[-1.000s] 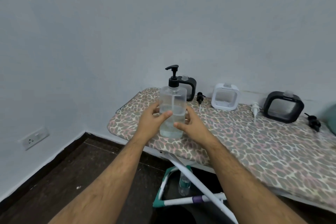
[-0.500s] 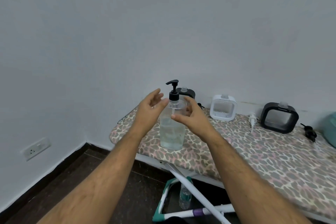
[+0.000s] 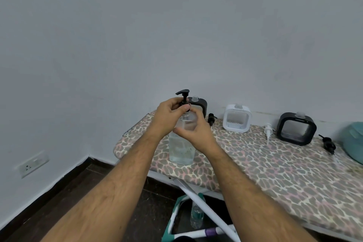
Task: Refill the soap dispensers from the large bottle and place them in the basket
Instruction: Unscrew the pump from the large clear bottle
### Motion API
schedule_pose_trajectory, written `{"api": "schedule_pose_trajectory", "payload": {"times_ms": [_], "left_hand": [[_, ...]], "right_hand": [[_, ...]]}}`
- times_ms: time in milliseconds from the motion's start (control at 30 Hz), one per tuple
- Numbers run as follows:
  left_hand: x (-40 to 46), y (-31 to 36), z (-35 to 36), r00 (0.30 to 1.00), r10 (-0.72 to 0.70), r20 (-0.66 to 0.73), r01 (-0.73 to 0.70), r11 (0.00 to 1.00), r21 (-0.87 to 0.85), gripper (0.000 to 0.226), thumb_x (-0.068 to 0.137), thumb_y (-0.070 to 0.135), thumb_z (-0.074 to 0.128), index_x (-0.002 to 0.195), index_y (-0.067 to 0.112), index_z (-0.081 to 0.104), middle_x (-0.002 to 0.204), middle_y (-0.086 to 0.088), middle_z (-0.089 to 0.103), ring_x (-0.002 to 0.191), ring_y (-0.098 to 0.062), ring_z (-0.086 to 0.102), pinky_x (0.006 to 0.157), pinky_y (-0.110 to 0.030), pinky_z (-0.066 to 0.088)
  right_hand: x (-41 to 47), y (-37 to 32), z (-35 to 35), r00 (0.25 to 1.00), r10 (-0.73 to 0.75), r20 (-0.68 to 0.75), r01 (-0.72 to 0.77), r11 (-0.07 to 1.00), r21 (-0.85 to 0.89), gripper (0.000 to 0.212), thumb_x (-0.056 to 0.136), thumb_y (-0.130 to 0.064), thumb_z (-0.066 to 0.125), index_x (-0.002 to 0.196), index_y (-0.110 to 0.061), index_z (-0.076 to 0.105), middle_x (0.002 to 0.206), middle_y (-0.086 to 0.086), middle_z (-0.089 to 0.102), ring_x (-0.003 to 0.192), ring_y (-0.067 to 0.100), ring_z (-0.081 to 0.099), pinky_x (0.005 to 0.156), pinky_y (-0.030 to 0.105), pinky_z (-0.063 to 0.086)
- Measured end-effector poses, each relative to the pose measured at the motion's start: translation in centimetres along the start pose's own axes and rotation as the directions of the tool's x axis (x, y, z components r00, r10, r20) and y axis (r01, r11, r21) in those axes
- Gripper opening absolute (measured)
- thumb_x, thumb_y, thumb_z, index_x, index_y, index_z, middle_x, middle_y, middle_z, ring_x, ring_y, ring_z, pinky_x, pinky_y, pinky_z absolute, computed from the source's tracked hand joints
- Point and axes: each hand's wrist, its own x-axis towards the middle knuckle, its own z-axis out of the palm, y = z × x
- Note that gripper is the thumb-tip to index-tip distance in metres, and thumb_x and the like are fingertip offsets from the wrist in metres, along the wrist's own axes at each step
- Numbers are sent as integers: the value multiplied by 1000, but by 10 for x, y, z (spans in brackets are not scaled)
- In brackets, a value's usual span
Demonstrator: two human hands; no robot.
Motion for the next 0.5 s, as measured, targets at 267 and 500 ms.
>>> {"api": "schedule_pose_trajectory", "payload": {"times_ms": [267,500], "left_hand": [[-3,-6,14,988,-18,-153,25,999,44,20,91,21,69,110,20,71,101,5,75,100,-9,70,100,-38,52],[-8,-3,29,918,69,-390,44,961,274,40,77,41,80,108,17,72,98,9,75,96,-1,67,90,-23,52]], "right_hand": [[-2,3,2,998,-18,-55,16,999,-38,80,67,-46,83,135,-39,42,123,-15,62,106,6,64,89,31,56],[-3,3,5,998,9,-59,-16,992,-123,86,66,-56,79,137,-43,33,109,-9,66,95,5,65,79,30,57]]}}
